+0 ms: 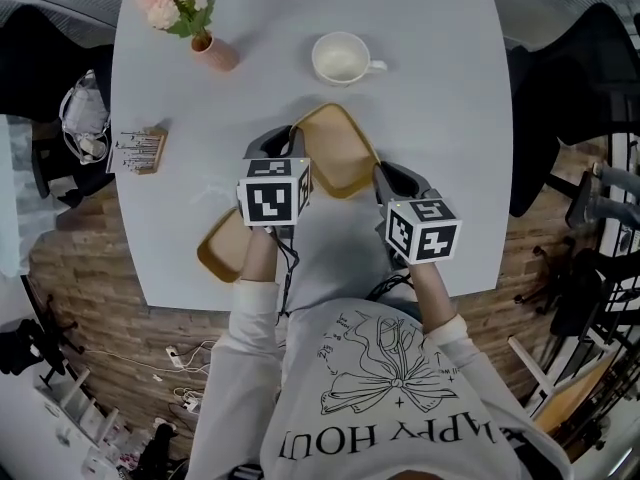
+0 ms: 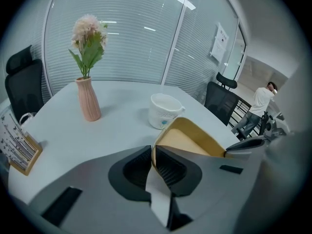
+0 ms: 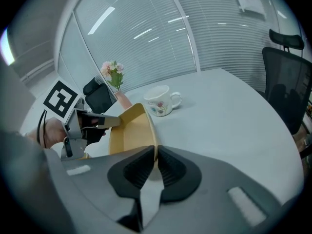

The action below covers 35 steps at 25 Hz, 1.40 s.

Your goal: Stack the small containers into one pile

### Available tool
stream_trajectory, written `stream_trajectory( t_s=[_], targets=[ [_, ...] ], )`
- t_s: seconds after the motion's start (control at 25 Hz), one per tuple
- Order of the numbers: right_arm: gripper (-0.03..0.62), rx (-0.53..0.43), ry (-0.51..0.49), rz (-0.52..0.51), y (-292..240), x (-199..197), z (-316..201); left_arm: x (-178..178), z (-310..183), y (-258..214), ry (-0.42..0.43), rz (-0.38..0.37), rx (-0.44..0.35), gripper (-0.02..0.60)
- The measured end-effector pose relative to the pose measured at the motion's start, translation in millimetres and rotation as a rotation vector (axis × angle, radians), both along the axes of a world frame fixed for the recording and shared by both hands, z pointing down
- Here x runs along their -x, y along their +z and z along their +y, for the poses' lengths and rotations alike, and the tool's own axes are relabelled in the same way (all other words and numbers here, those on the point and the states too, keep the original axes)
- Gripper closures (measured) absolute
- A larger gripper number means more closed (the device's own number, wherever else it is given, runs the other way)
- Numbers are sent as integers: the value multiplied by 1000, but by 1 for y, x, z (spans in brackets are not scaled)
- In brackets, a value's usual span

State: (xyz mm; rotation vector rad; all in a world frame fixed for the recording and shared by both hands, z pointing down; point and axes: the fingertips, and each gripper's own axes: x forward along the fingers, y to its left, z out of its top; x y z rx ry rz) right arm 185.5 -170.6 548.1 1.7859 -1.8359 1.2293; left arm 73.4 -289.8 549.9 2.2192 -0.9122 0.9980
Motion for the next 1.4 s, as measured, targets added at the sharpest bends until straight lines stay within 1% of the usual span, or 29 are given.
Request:
stream_trajectory(
  t_s=[0.24,0.48,0.84,1.04,1.2,1.4],
  targets=[
    [565,-59,-29,24,-28,9,-2,24,12,-35,-29,19,-53,548],
    [565,-114,-114,57,-53,37,-8,67,30,-60,-85,23,-99,541],
    [565,-144,-297,85,-68,111,-15,158,68,-72,-238,23,-104,532],
    [562,-155,-382,84,-74,151,-16,201,91,-74,-316,27,-97,526],
    [559,-163,-437,85,-77,179,-22,229,108,-75,-380,34,-86,520],
    [553,-167,-474,81,-77,207,-24,254,132,-71,-441,57,-64,515]
  ],
)
